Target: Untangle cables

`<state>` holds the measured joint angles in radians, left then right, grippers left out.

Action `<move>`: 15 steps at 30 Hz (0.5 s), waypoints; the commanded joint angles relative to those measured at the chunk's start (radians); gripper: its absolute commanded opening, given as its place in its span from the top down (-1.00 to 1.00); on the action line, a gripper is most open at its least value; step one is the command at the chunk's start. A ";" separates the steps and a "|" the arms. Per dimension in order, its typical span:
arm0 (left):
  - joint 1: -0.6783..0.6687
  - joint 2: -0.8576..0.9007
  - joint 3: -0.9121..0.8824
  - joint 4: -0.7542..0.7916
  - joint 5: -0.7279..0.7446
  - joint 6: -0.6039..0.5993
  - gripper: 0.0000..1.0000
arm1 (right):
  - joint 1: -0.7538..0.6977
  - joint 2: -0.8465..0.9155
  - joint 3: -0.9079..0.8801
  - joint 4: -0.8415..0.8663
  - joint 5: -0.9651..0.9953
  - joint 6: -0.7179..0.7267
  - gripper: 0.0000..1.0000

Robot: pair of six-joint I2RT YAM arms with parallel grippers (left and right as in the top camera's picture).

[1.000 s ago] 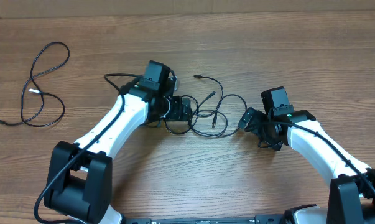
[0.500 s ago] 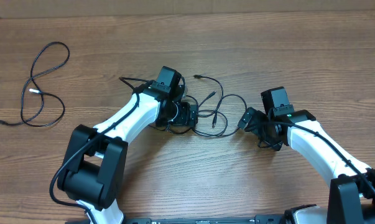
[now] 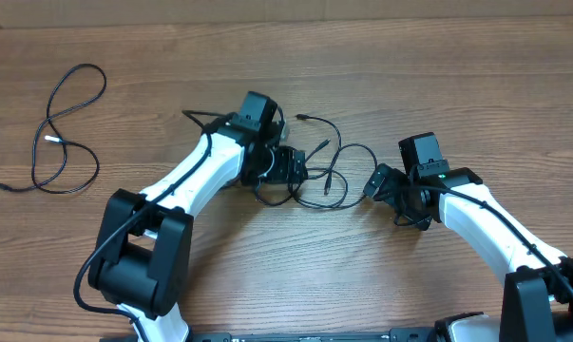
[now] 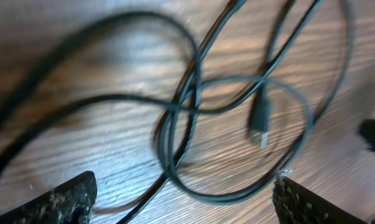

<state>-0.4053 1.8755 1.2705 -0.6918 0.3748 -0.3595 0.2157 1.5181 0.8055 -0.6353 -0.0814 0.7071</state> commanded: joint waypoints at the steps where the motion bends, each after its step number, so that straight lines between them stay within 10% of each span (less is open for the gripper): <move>1: 0.006 -0.032 0.028 -0.008 0.011 0.023 -0.83 | -0.001 -0.001 -0.003 0.006 -0.002 0.007 -1.00; 8: -0.030 -0.032 0.008 -0.010 0.008 0.023 -0.80 | -0.001 -0.001 -0.003 0.007 -0.002 0.007 -1.00; 15: -0.072 -0.032 0.006 -0.007 -0.043 0.019 0.53 | -0.001 -0.001 -0.003 0.006 -0.003 0.007 -1.00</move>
<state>-0.4652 1.8668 1.2831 -0.7021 0.3580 -0.3527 0.2157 1.5181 0.8055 -0.6353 -0.0818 0.7063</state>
